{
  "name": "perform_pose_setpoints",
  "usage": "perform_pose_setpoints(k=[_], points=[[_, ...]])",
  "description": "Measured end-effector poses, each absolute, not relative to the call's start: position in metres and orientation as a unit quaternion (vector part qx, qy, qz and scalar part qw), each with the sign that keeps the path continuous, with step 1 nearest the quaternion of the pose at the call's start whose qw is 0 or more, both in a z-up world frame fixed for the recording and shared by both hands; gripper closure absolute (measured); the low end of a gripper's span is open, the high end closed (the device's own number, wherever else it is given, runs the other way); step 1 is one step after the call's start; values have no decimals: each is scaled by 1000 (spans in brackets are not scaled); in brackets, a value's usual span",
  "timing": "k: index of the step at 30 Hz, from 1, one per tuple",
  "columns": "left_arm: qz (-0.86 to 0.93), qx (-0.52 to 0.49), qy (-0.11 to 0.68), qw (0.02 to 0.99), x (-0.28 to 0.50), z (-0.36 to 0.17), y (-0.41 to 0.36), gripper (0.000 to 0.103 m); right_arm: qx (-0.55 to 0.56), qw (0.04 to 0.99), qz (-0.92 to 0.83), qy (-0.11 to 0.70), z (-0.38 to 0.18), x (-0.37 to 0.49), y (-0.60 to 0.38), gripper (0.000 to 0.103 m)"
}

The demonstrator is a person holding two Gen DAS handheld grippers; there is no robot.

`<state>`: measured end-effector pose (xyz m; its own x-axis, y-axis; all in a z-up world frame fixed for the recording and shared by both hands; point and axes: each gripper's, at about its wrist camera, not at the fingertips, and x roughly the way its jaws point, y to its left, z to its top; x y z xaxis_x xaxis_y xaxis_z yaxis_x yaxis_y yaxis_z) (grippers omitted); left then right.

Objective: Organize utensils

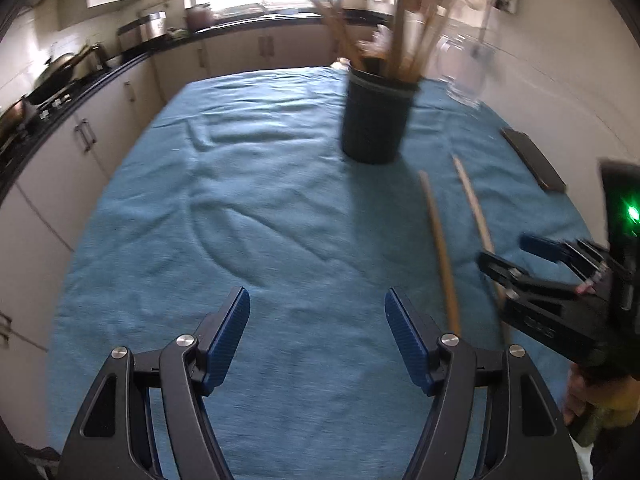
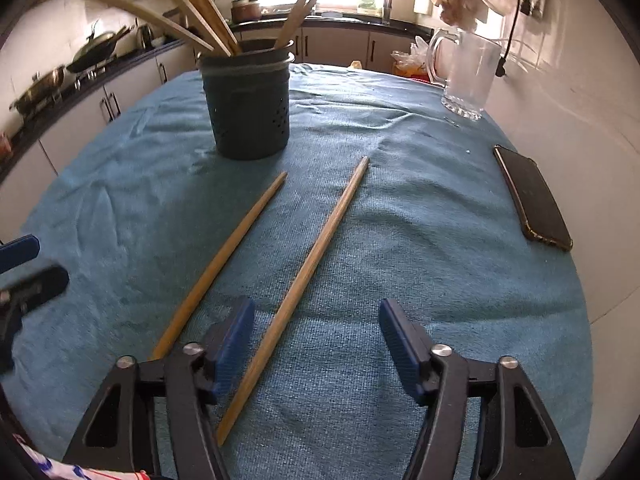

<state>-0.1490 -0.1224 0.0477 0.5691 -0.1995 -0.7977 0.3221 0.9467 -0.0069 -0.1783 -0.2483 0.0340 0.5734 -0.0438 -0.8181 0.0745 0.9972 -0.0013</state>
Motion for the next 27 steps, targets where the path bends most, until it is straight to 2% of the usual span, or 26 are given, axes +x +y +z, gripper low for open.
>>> perform_pose_setpoints(k=[1, 2, 4, 7, 11, 12, 15, 18, 20, 21, 27], points=[[-154, 71, 441, 881, -151, 47, -127, 34, 20, 885, -34, 464, 33, -178, -250, 63], [-162, 72, 443, 879, -153, 46, -132, 34, 28, 884, -31, 465, 32, -179, -253, 67], [-174, 74, 445, 875, -155, 43, -139, 34, 36, 883, -31, 467, 33, -181, -259, 83], [-189, 84, 451, 868, -159, 38, -150, 34, 47, 881, -34, 469, 32, -186, -268, 91], [-203, 98, 460, 859, -163, 30, -165, 34, 61, 879, -38, 471, 33, -194, -279, 95], [-208, 101, 461, 857, -164, 28, -168, 38, 65, 879, -37, 472, 33, -196, -280, 95], [-222, 115, 466, 849, -168, 22, -180, 59, 76, 877, -34, 473, 33, -201, -285, 95], [-233, 120, 474, 840, -169, 14, -188, 73, 77, 877, -31, 474, 33, -205, -285, 96], [-232, 118, 470, 843, -169, 15, -190, 91, 78, 876, -30, 474, 34, -207, -286, 96], [-231, 114, 473, 842, -169, 14, -189, 96, 79, 876, -29, 474, 35, -209, -286, 96], [-236, 60, 503, 829, -170, 16, -174, 96, 90, 875, -21, 476, 37, -229, -287, 96]])
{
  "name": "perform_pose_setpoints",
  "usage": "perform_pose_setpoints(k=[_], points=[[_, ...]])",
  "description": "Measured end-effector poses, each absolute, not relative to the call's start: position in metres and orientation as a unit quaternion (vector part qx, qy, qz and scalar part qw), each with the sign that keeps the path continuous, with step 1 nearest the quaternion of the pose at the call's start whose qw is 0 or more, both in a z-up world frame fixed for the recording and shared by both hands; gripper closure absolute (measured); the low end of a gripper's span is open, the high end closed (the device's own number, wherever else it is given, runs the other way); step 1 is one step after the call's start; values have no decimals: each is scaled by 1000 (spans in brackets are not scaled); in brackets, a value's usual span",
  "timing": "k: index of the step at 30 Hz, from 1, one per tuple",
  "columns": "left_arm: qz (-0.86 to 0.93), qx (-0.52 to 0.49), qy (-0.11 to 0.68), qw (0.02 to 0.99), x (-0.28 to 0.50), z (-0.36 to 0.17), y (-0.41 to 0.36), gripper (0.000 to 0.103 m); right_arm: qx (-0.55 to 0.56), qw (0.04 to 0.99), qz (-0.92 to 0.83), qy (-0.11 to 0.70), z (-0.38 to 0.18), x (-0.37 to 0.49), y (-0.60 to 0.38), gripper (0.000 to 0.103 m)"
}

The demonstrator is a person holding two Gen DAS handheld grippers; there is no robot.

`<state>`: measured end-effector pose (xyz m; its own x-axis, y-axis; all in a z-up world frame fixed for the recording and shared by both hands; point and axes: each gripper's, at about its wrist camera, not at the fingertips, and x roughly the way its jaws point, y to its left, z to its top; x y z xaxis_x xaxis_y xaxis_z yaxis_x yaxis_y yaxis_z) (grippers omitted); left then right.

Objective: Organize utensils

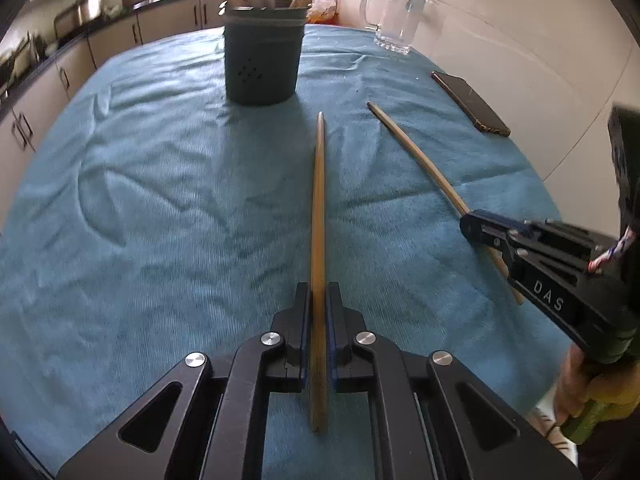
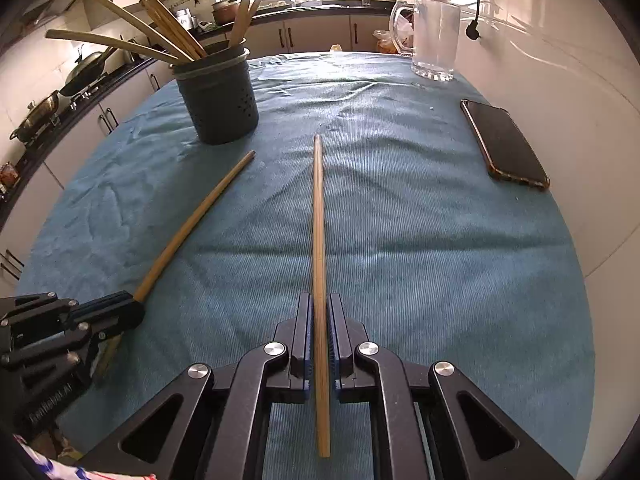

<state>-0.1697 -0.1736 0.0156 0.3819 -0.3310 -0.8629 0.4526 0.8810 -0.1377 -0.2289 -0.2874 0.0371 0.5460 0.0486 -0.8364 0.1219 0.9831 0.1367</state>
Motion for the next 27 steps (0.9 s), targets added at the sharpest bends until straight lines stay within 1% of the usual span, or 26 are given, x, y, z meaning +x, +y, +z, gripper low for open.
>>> perform_pose_setpoints(k=[4, 9, 11, 13, 14, 15, 17, 18, 19, 27], points=[[-244, 36, 529, 812, -180, 16, -158, 96, 90, 871, -17, 482, 36, -250, -287, 96], [-254, 35, 542, 801, -190, 19, -152, 96, 94, 872, 1, 480, 37, -272, -292, 95], [-264, 31, 539, 800, -195, 25, -150, 96, 100, 871, 13, 481, 38, -275, -295, 89], [-271, 32, 527, 805, -198, 34, -151, 96, 102, 872, 9, 479, 40, -274, -299, 68], [-274, 34, 523, 807, -197, 38, -151, 96, 100, 872, 6, 478, 39, -273, -300, 66], [-275, 35, 519, 809, -196, 40, -153, 94, 98, 873, 4, 479, 39, -271, -301, 66], [-269, 40, 515, 813, -189, 42, -157, 87, 98, 871, 5, 481, 37, -263, -301, 66], [-259, 43, 514, 816, -183, 42, -158, 81, 98, 871, 5, 482, 35, -256, -302, 66], [-255, 45, 514, 818, -179, 41, -160, 79, 95, 872, 2, 481, 35, -254, -303, 66], [-232, 57, 509, 827, -135, 29, -180, 78, 72, 874, -1, 481, 36, -214, -301, 66]])
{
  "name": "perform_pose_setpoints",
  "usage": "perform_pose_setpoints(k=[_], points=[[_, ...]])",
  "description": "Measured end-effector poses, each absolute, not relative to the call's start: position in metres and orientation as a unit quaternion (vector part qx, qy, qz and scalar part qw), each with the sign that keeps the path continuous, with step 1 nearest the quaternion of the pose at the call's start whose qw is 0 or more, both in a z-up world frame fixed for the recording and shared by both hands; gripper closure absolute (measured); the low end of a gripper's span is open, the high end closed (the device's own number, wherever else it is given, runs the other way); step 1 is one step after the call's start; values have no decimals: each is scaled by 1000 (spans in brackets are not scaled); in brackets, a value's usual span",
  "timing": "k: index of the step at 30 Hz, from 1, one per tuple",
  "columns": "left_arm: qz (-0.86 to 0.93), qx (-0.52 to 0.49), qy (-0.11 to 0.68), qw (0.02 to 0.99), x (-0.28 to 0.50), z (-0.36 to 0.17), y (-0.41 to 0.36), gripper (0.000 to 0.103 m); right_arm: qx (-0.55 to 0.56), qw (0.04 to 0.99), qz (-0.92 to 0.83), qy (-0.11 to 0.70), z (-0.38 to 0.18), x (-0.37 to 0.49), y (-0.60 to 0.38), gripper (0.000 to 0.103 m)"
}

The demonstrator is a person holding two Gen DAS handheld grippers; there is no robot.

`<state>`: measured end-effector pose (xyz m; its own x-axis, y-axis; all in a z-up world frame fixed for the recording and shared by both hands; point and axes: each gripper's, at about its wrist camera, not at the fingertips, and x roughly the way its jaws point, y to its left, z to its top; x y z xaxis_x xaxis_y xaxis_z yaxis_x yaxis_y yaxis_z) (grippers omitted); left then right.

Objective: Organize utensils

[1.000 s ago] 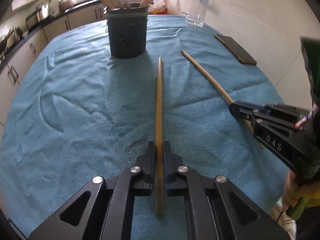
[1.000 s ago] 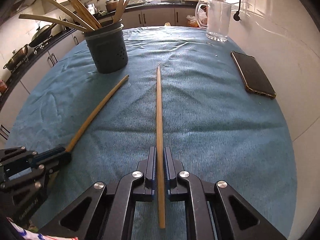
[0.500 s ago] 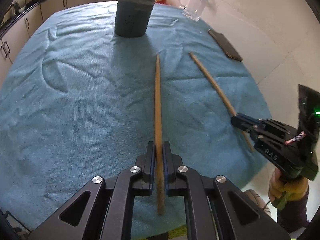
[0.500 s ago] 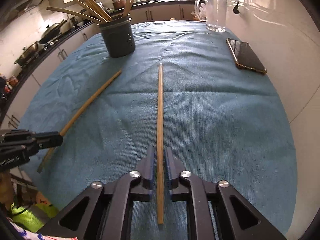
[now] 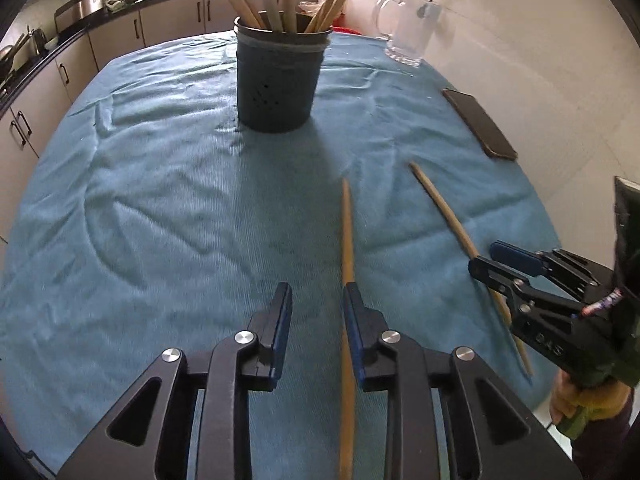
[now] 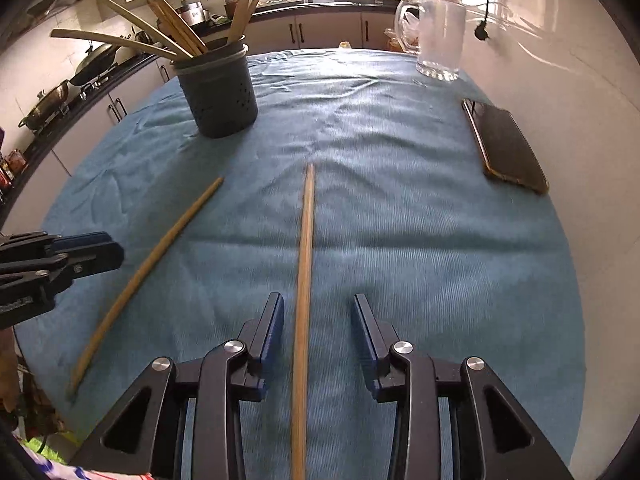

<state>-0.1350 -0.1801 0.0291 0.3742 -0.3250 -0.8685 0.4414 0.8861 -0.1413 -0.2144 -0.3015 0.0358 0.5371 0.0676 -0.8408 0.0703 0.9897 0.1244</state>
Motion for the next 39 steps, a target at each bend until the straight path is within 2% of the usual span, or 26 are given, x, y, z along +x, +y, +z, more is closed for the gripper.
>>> perform_pose_setpoints(k=[13, 20, 23, 24, 25, 30, 39], points=[[-247, 72, 517, 816, -89, 13, -220, 78, 80, 866, -8, 494, 32, -153, -316, 78], [-252, 76, 510, 819, -76, 13, -227, 78, 73, 861, -14, 503, 33, -127, -315, 79], [-256, 72, 506, 821, -73, 12, -227, 78, 72, 861, -24, 503, 33, -117, -315, 91], [-257, 73, 504, 821, -74, 12, -227, 84, 74, 861, -23, 502, 33, -117, -316, 94], [-259, 77, 501, 822, -74, 12, -227, 98, 79, 862, -23, 500, 32, -116, -316, 94], [-255, 61, 496, 828, -76, 18, -216, 98, 105, 870, -26, 481, 40, -122, -322, 95], [-253, 37, 429, 866, -108, 74, -187, 98, 112, 907, -19, 405, 93, -154, -318, 95]])
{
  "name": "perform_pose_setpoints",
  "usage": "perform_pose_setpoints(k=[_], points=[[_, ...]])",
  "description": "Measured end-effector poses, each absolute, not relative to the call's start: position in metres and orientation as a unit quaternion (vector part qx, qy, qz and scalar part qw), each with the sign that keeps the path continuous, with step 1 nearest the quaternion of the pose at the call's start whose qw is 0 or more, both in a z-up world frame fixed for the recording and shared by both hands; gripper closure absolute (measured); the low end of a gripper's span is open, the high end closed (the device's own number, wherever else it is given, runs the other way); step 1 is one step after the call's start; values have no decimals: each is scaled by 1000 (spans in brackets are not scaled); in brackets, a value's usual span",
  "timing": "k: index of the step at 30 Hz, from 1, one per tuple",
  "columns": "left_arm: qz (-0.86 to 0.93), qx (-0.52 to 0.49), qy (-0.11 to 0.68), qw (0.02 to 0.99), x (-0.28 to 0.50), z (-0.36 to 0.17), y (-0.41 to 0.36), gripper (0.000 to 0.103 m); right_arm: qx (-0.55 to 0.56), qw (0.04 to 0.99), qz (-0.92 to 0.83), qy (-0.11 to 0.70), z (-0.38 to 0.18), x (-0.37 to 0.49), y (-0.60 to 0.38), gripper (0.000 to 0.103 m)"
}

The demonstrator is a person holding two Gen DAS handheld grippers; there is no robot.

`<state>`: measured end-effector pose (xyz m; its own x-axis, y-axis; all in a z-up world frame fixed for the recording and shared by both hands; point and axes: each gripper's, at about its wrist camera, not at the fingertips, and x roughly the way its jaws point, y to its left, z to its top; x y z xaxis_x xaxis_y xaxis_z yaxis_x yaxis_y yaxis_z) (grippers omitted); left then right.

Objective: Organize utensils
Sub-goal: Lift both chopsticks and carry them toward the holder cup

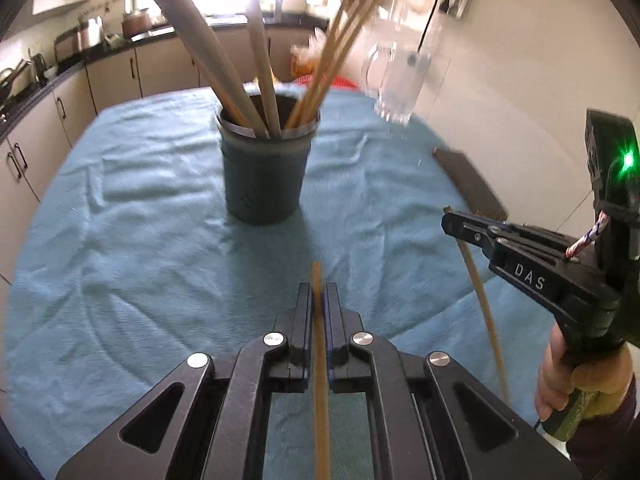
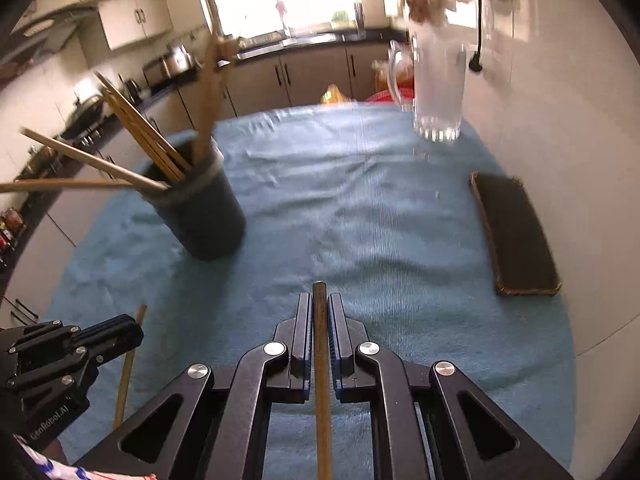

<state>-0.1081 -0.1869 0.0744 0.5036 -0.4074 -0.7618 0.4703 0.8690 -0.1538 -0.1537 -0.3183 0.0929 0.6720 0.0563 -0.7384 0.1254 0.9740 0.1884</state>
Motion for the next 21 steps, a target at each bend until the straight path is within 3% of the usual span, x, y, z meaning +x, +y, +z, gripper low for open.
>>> perform_pose_setpoints(k=[9, 21], points=[[-242, 17, 357, 902, -143, 124, -161, 98, 98, 937, -5, 335, 146, -191, -293, 95], [-239, 16, 307, 921, -180, 154, -141, 98, 88, 952, 7, 294, 175, -227, -274, 95]])
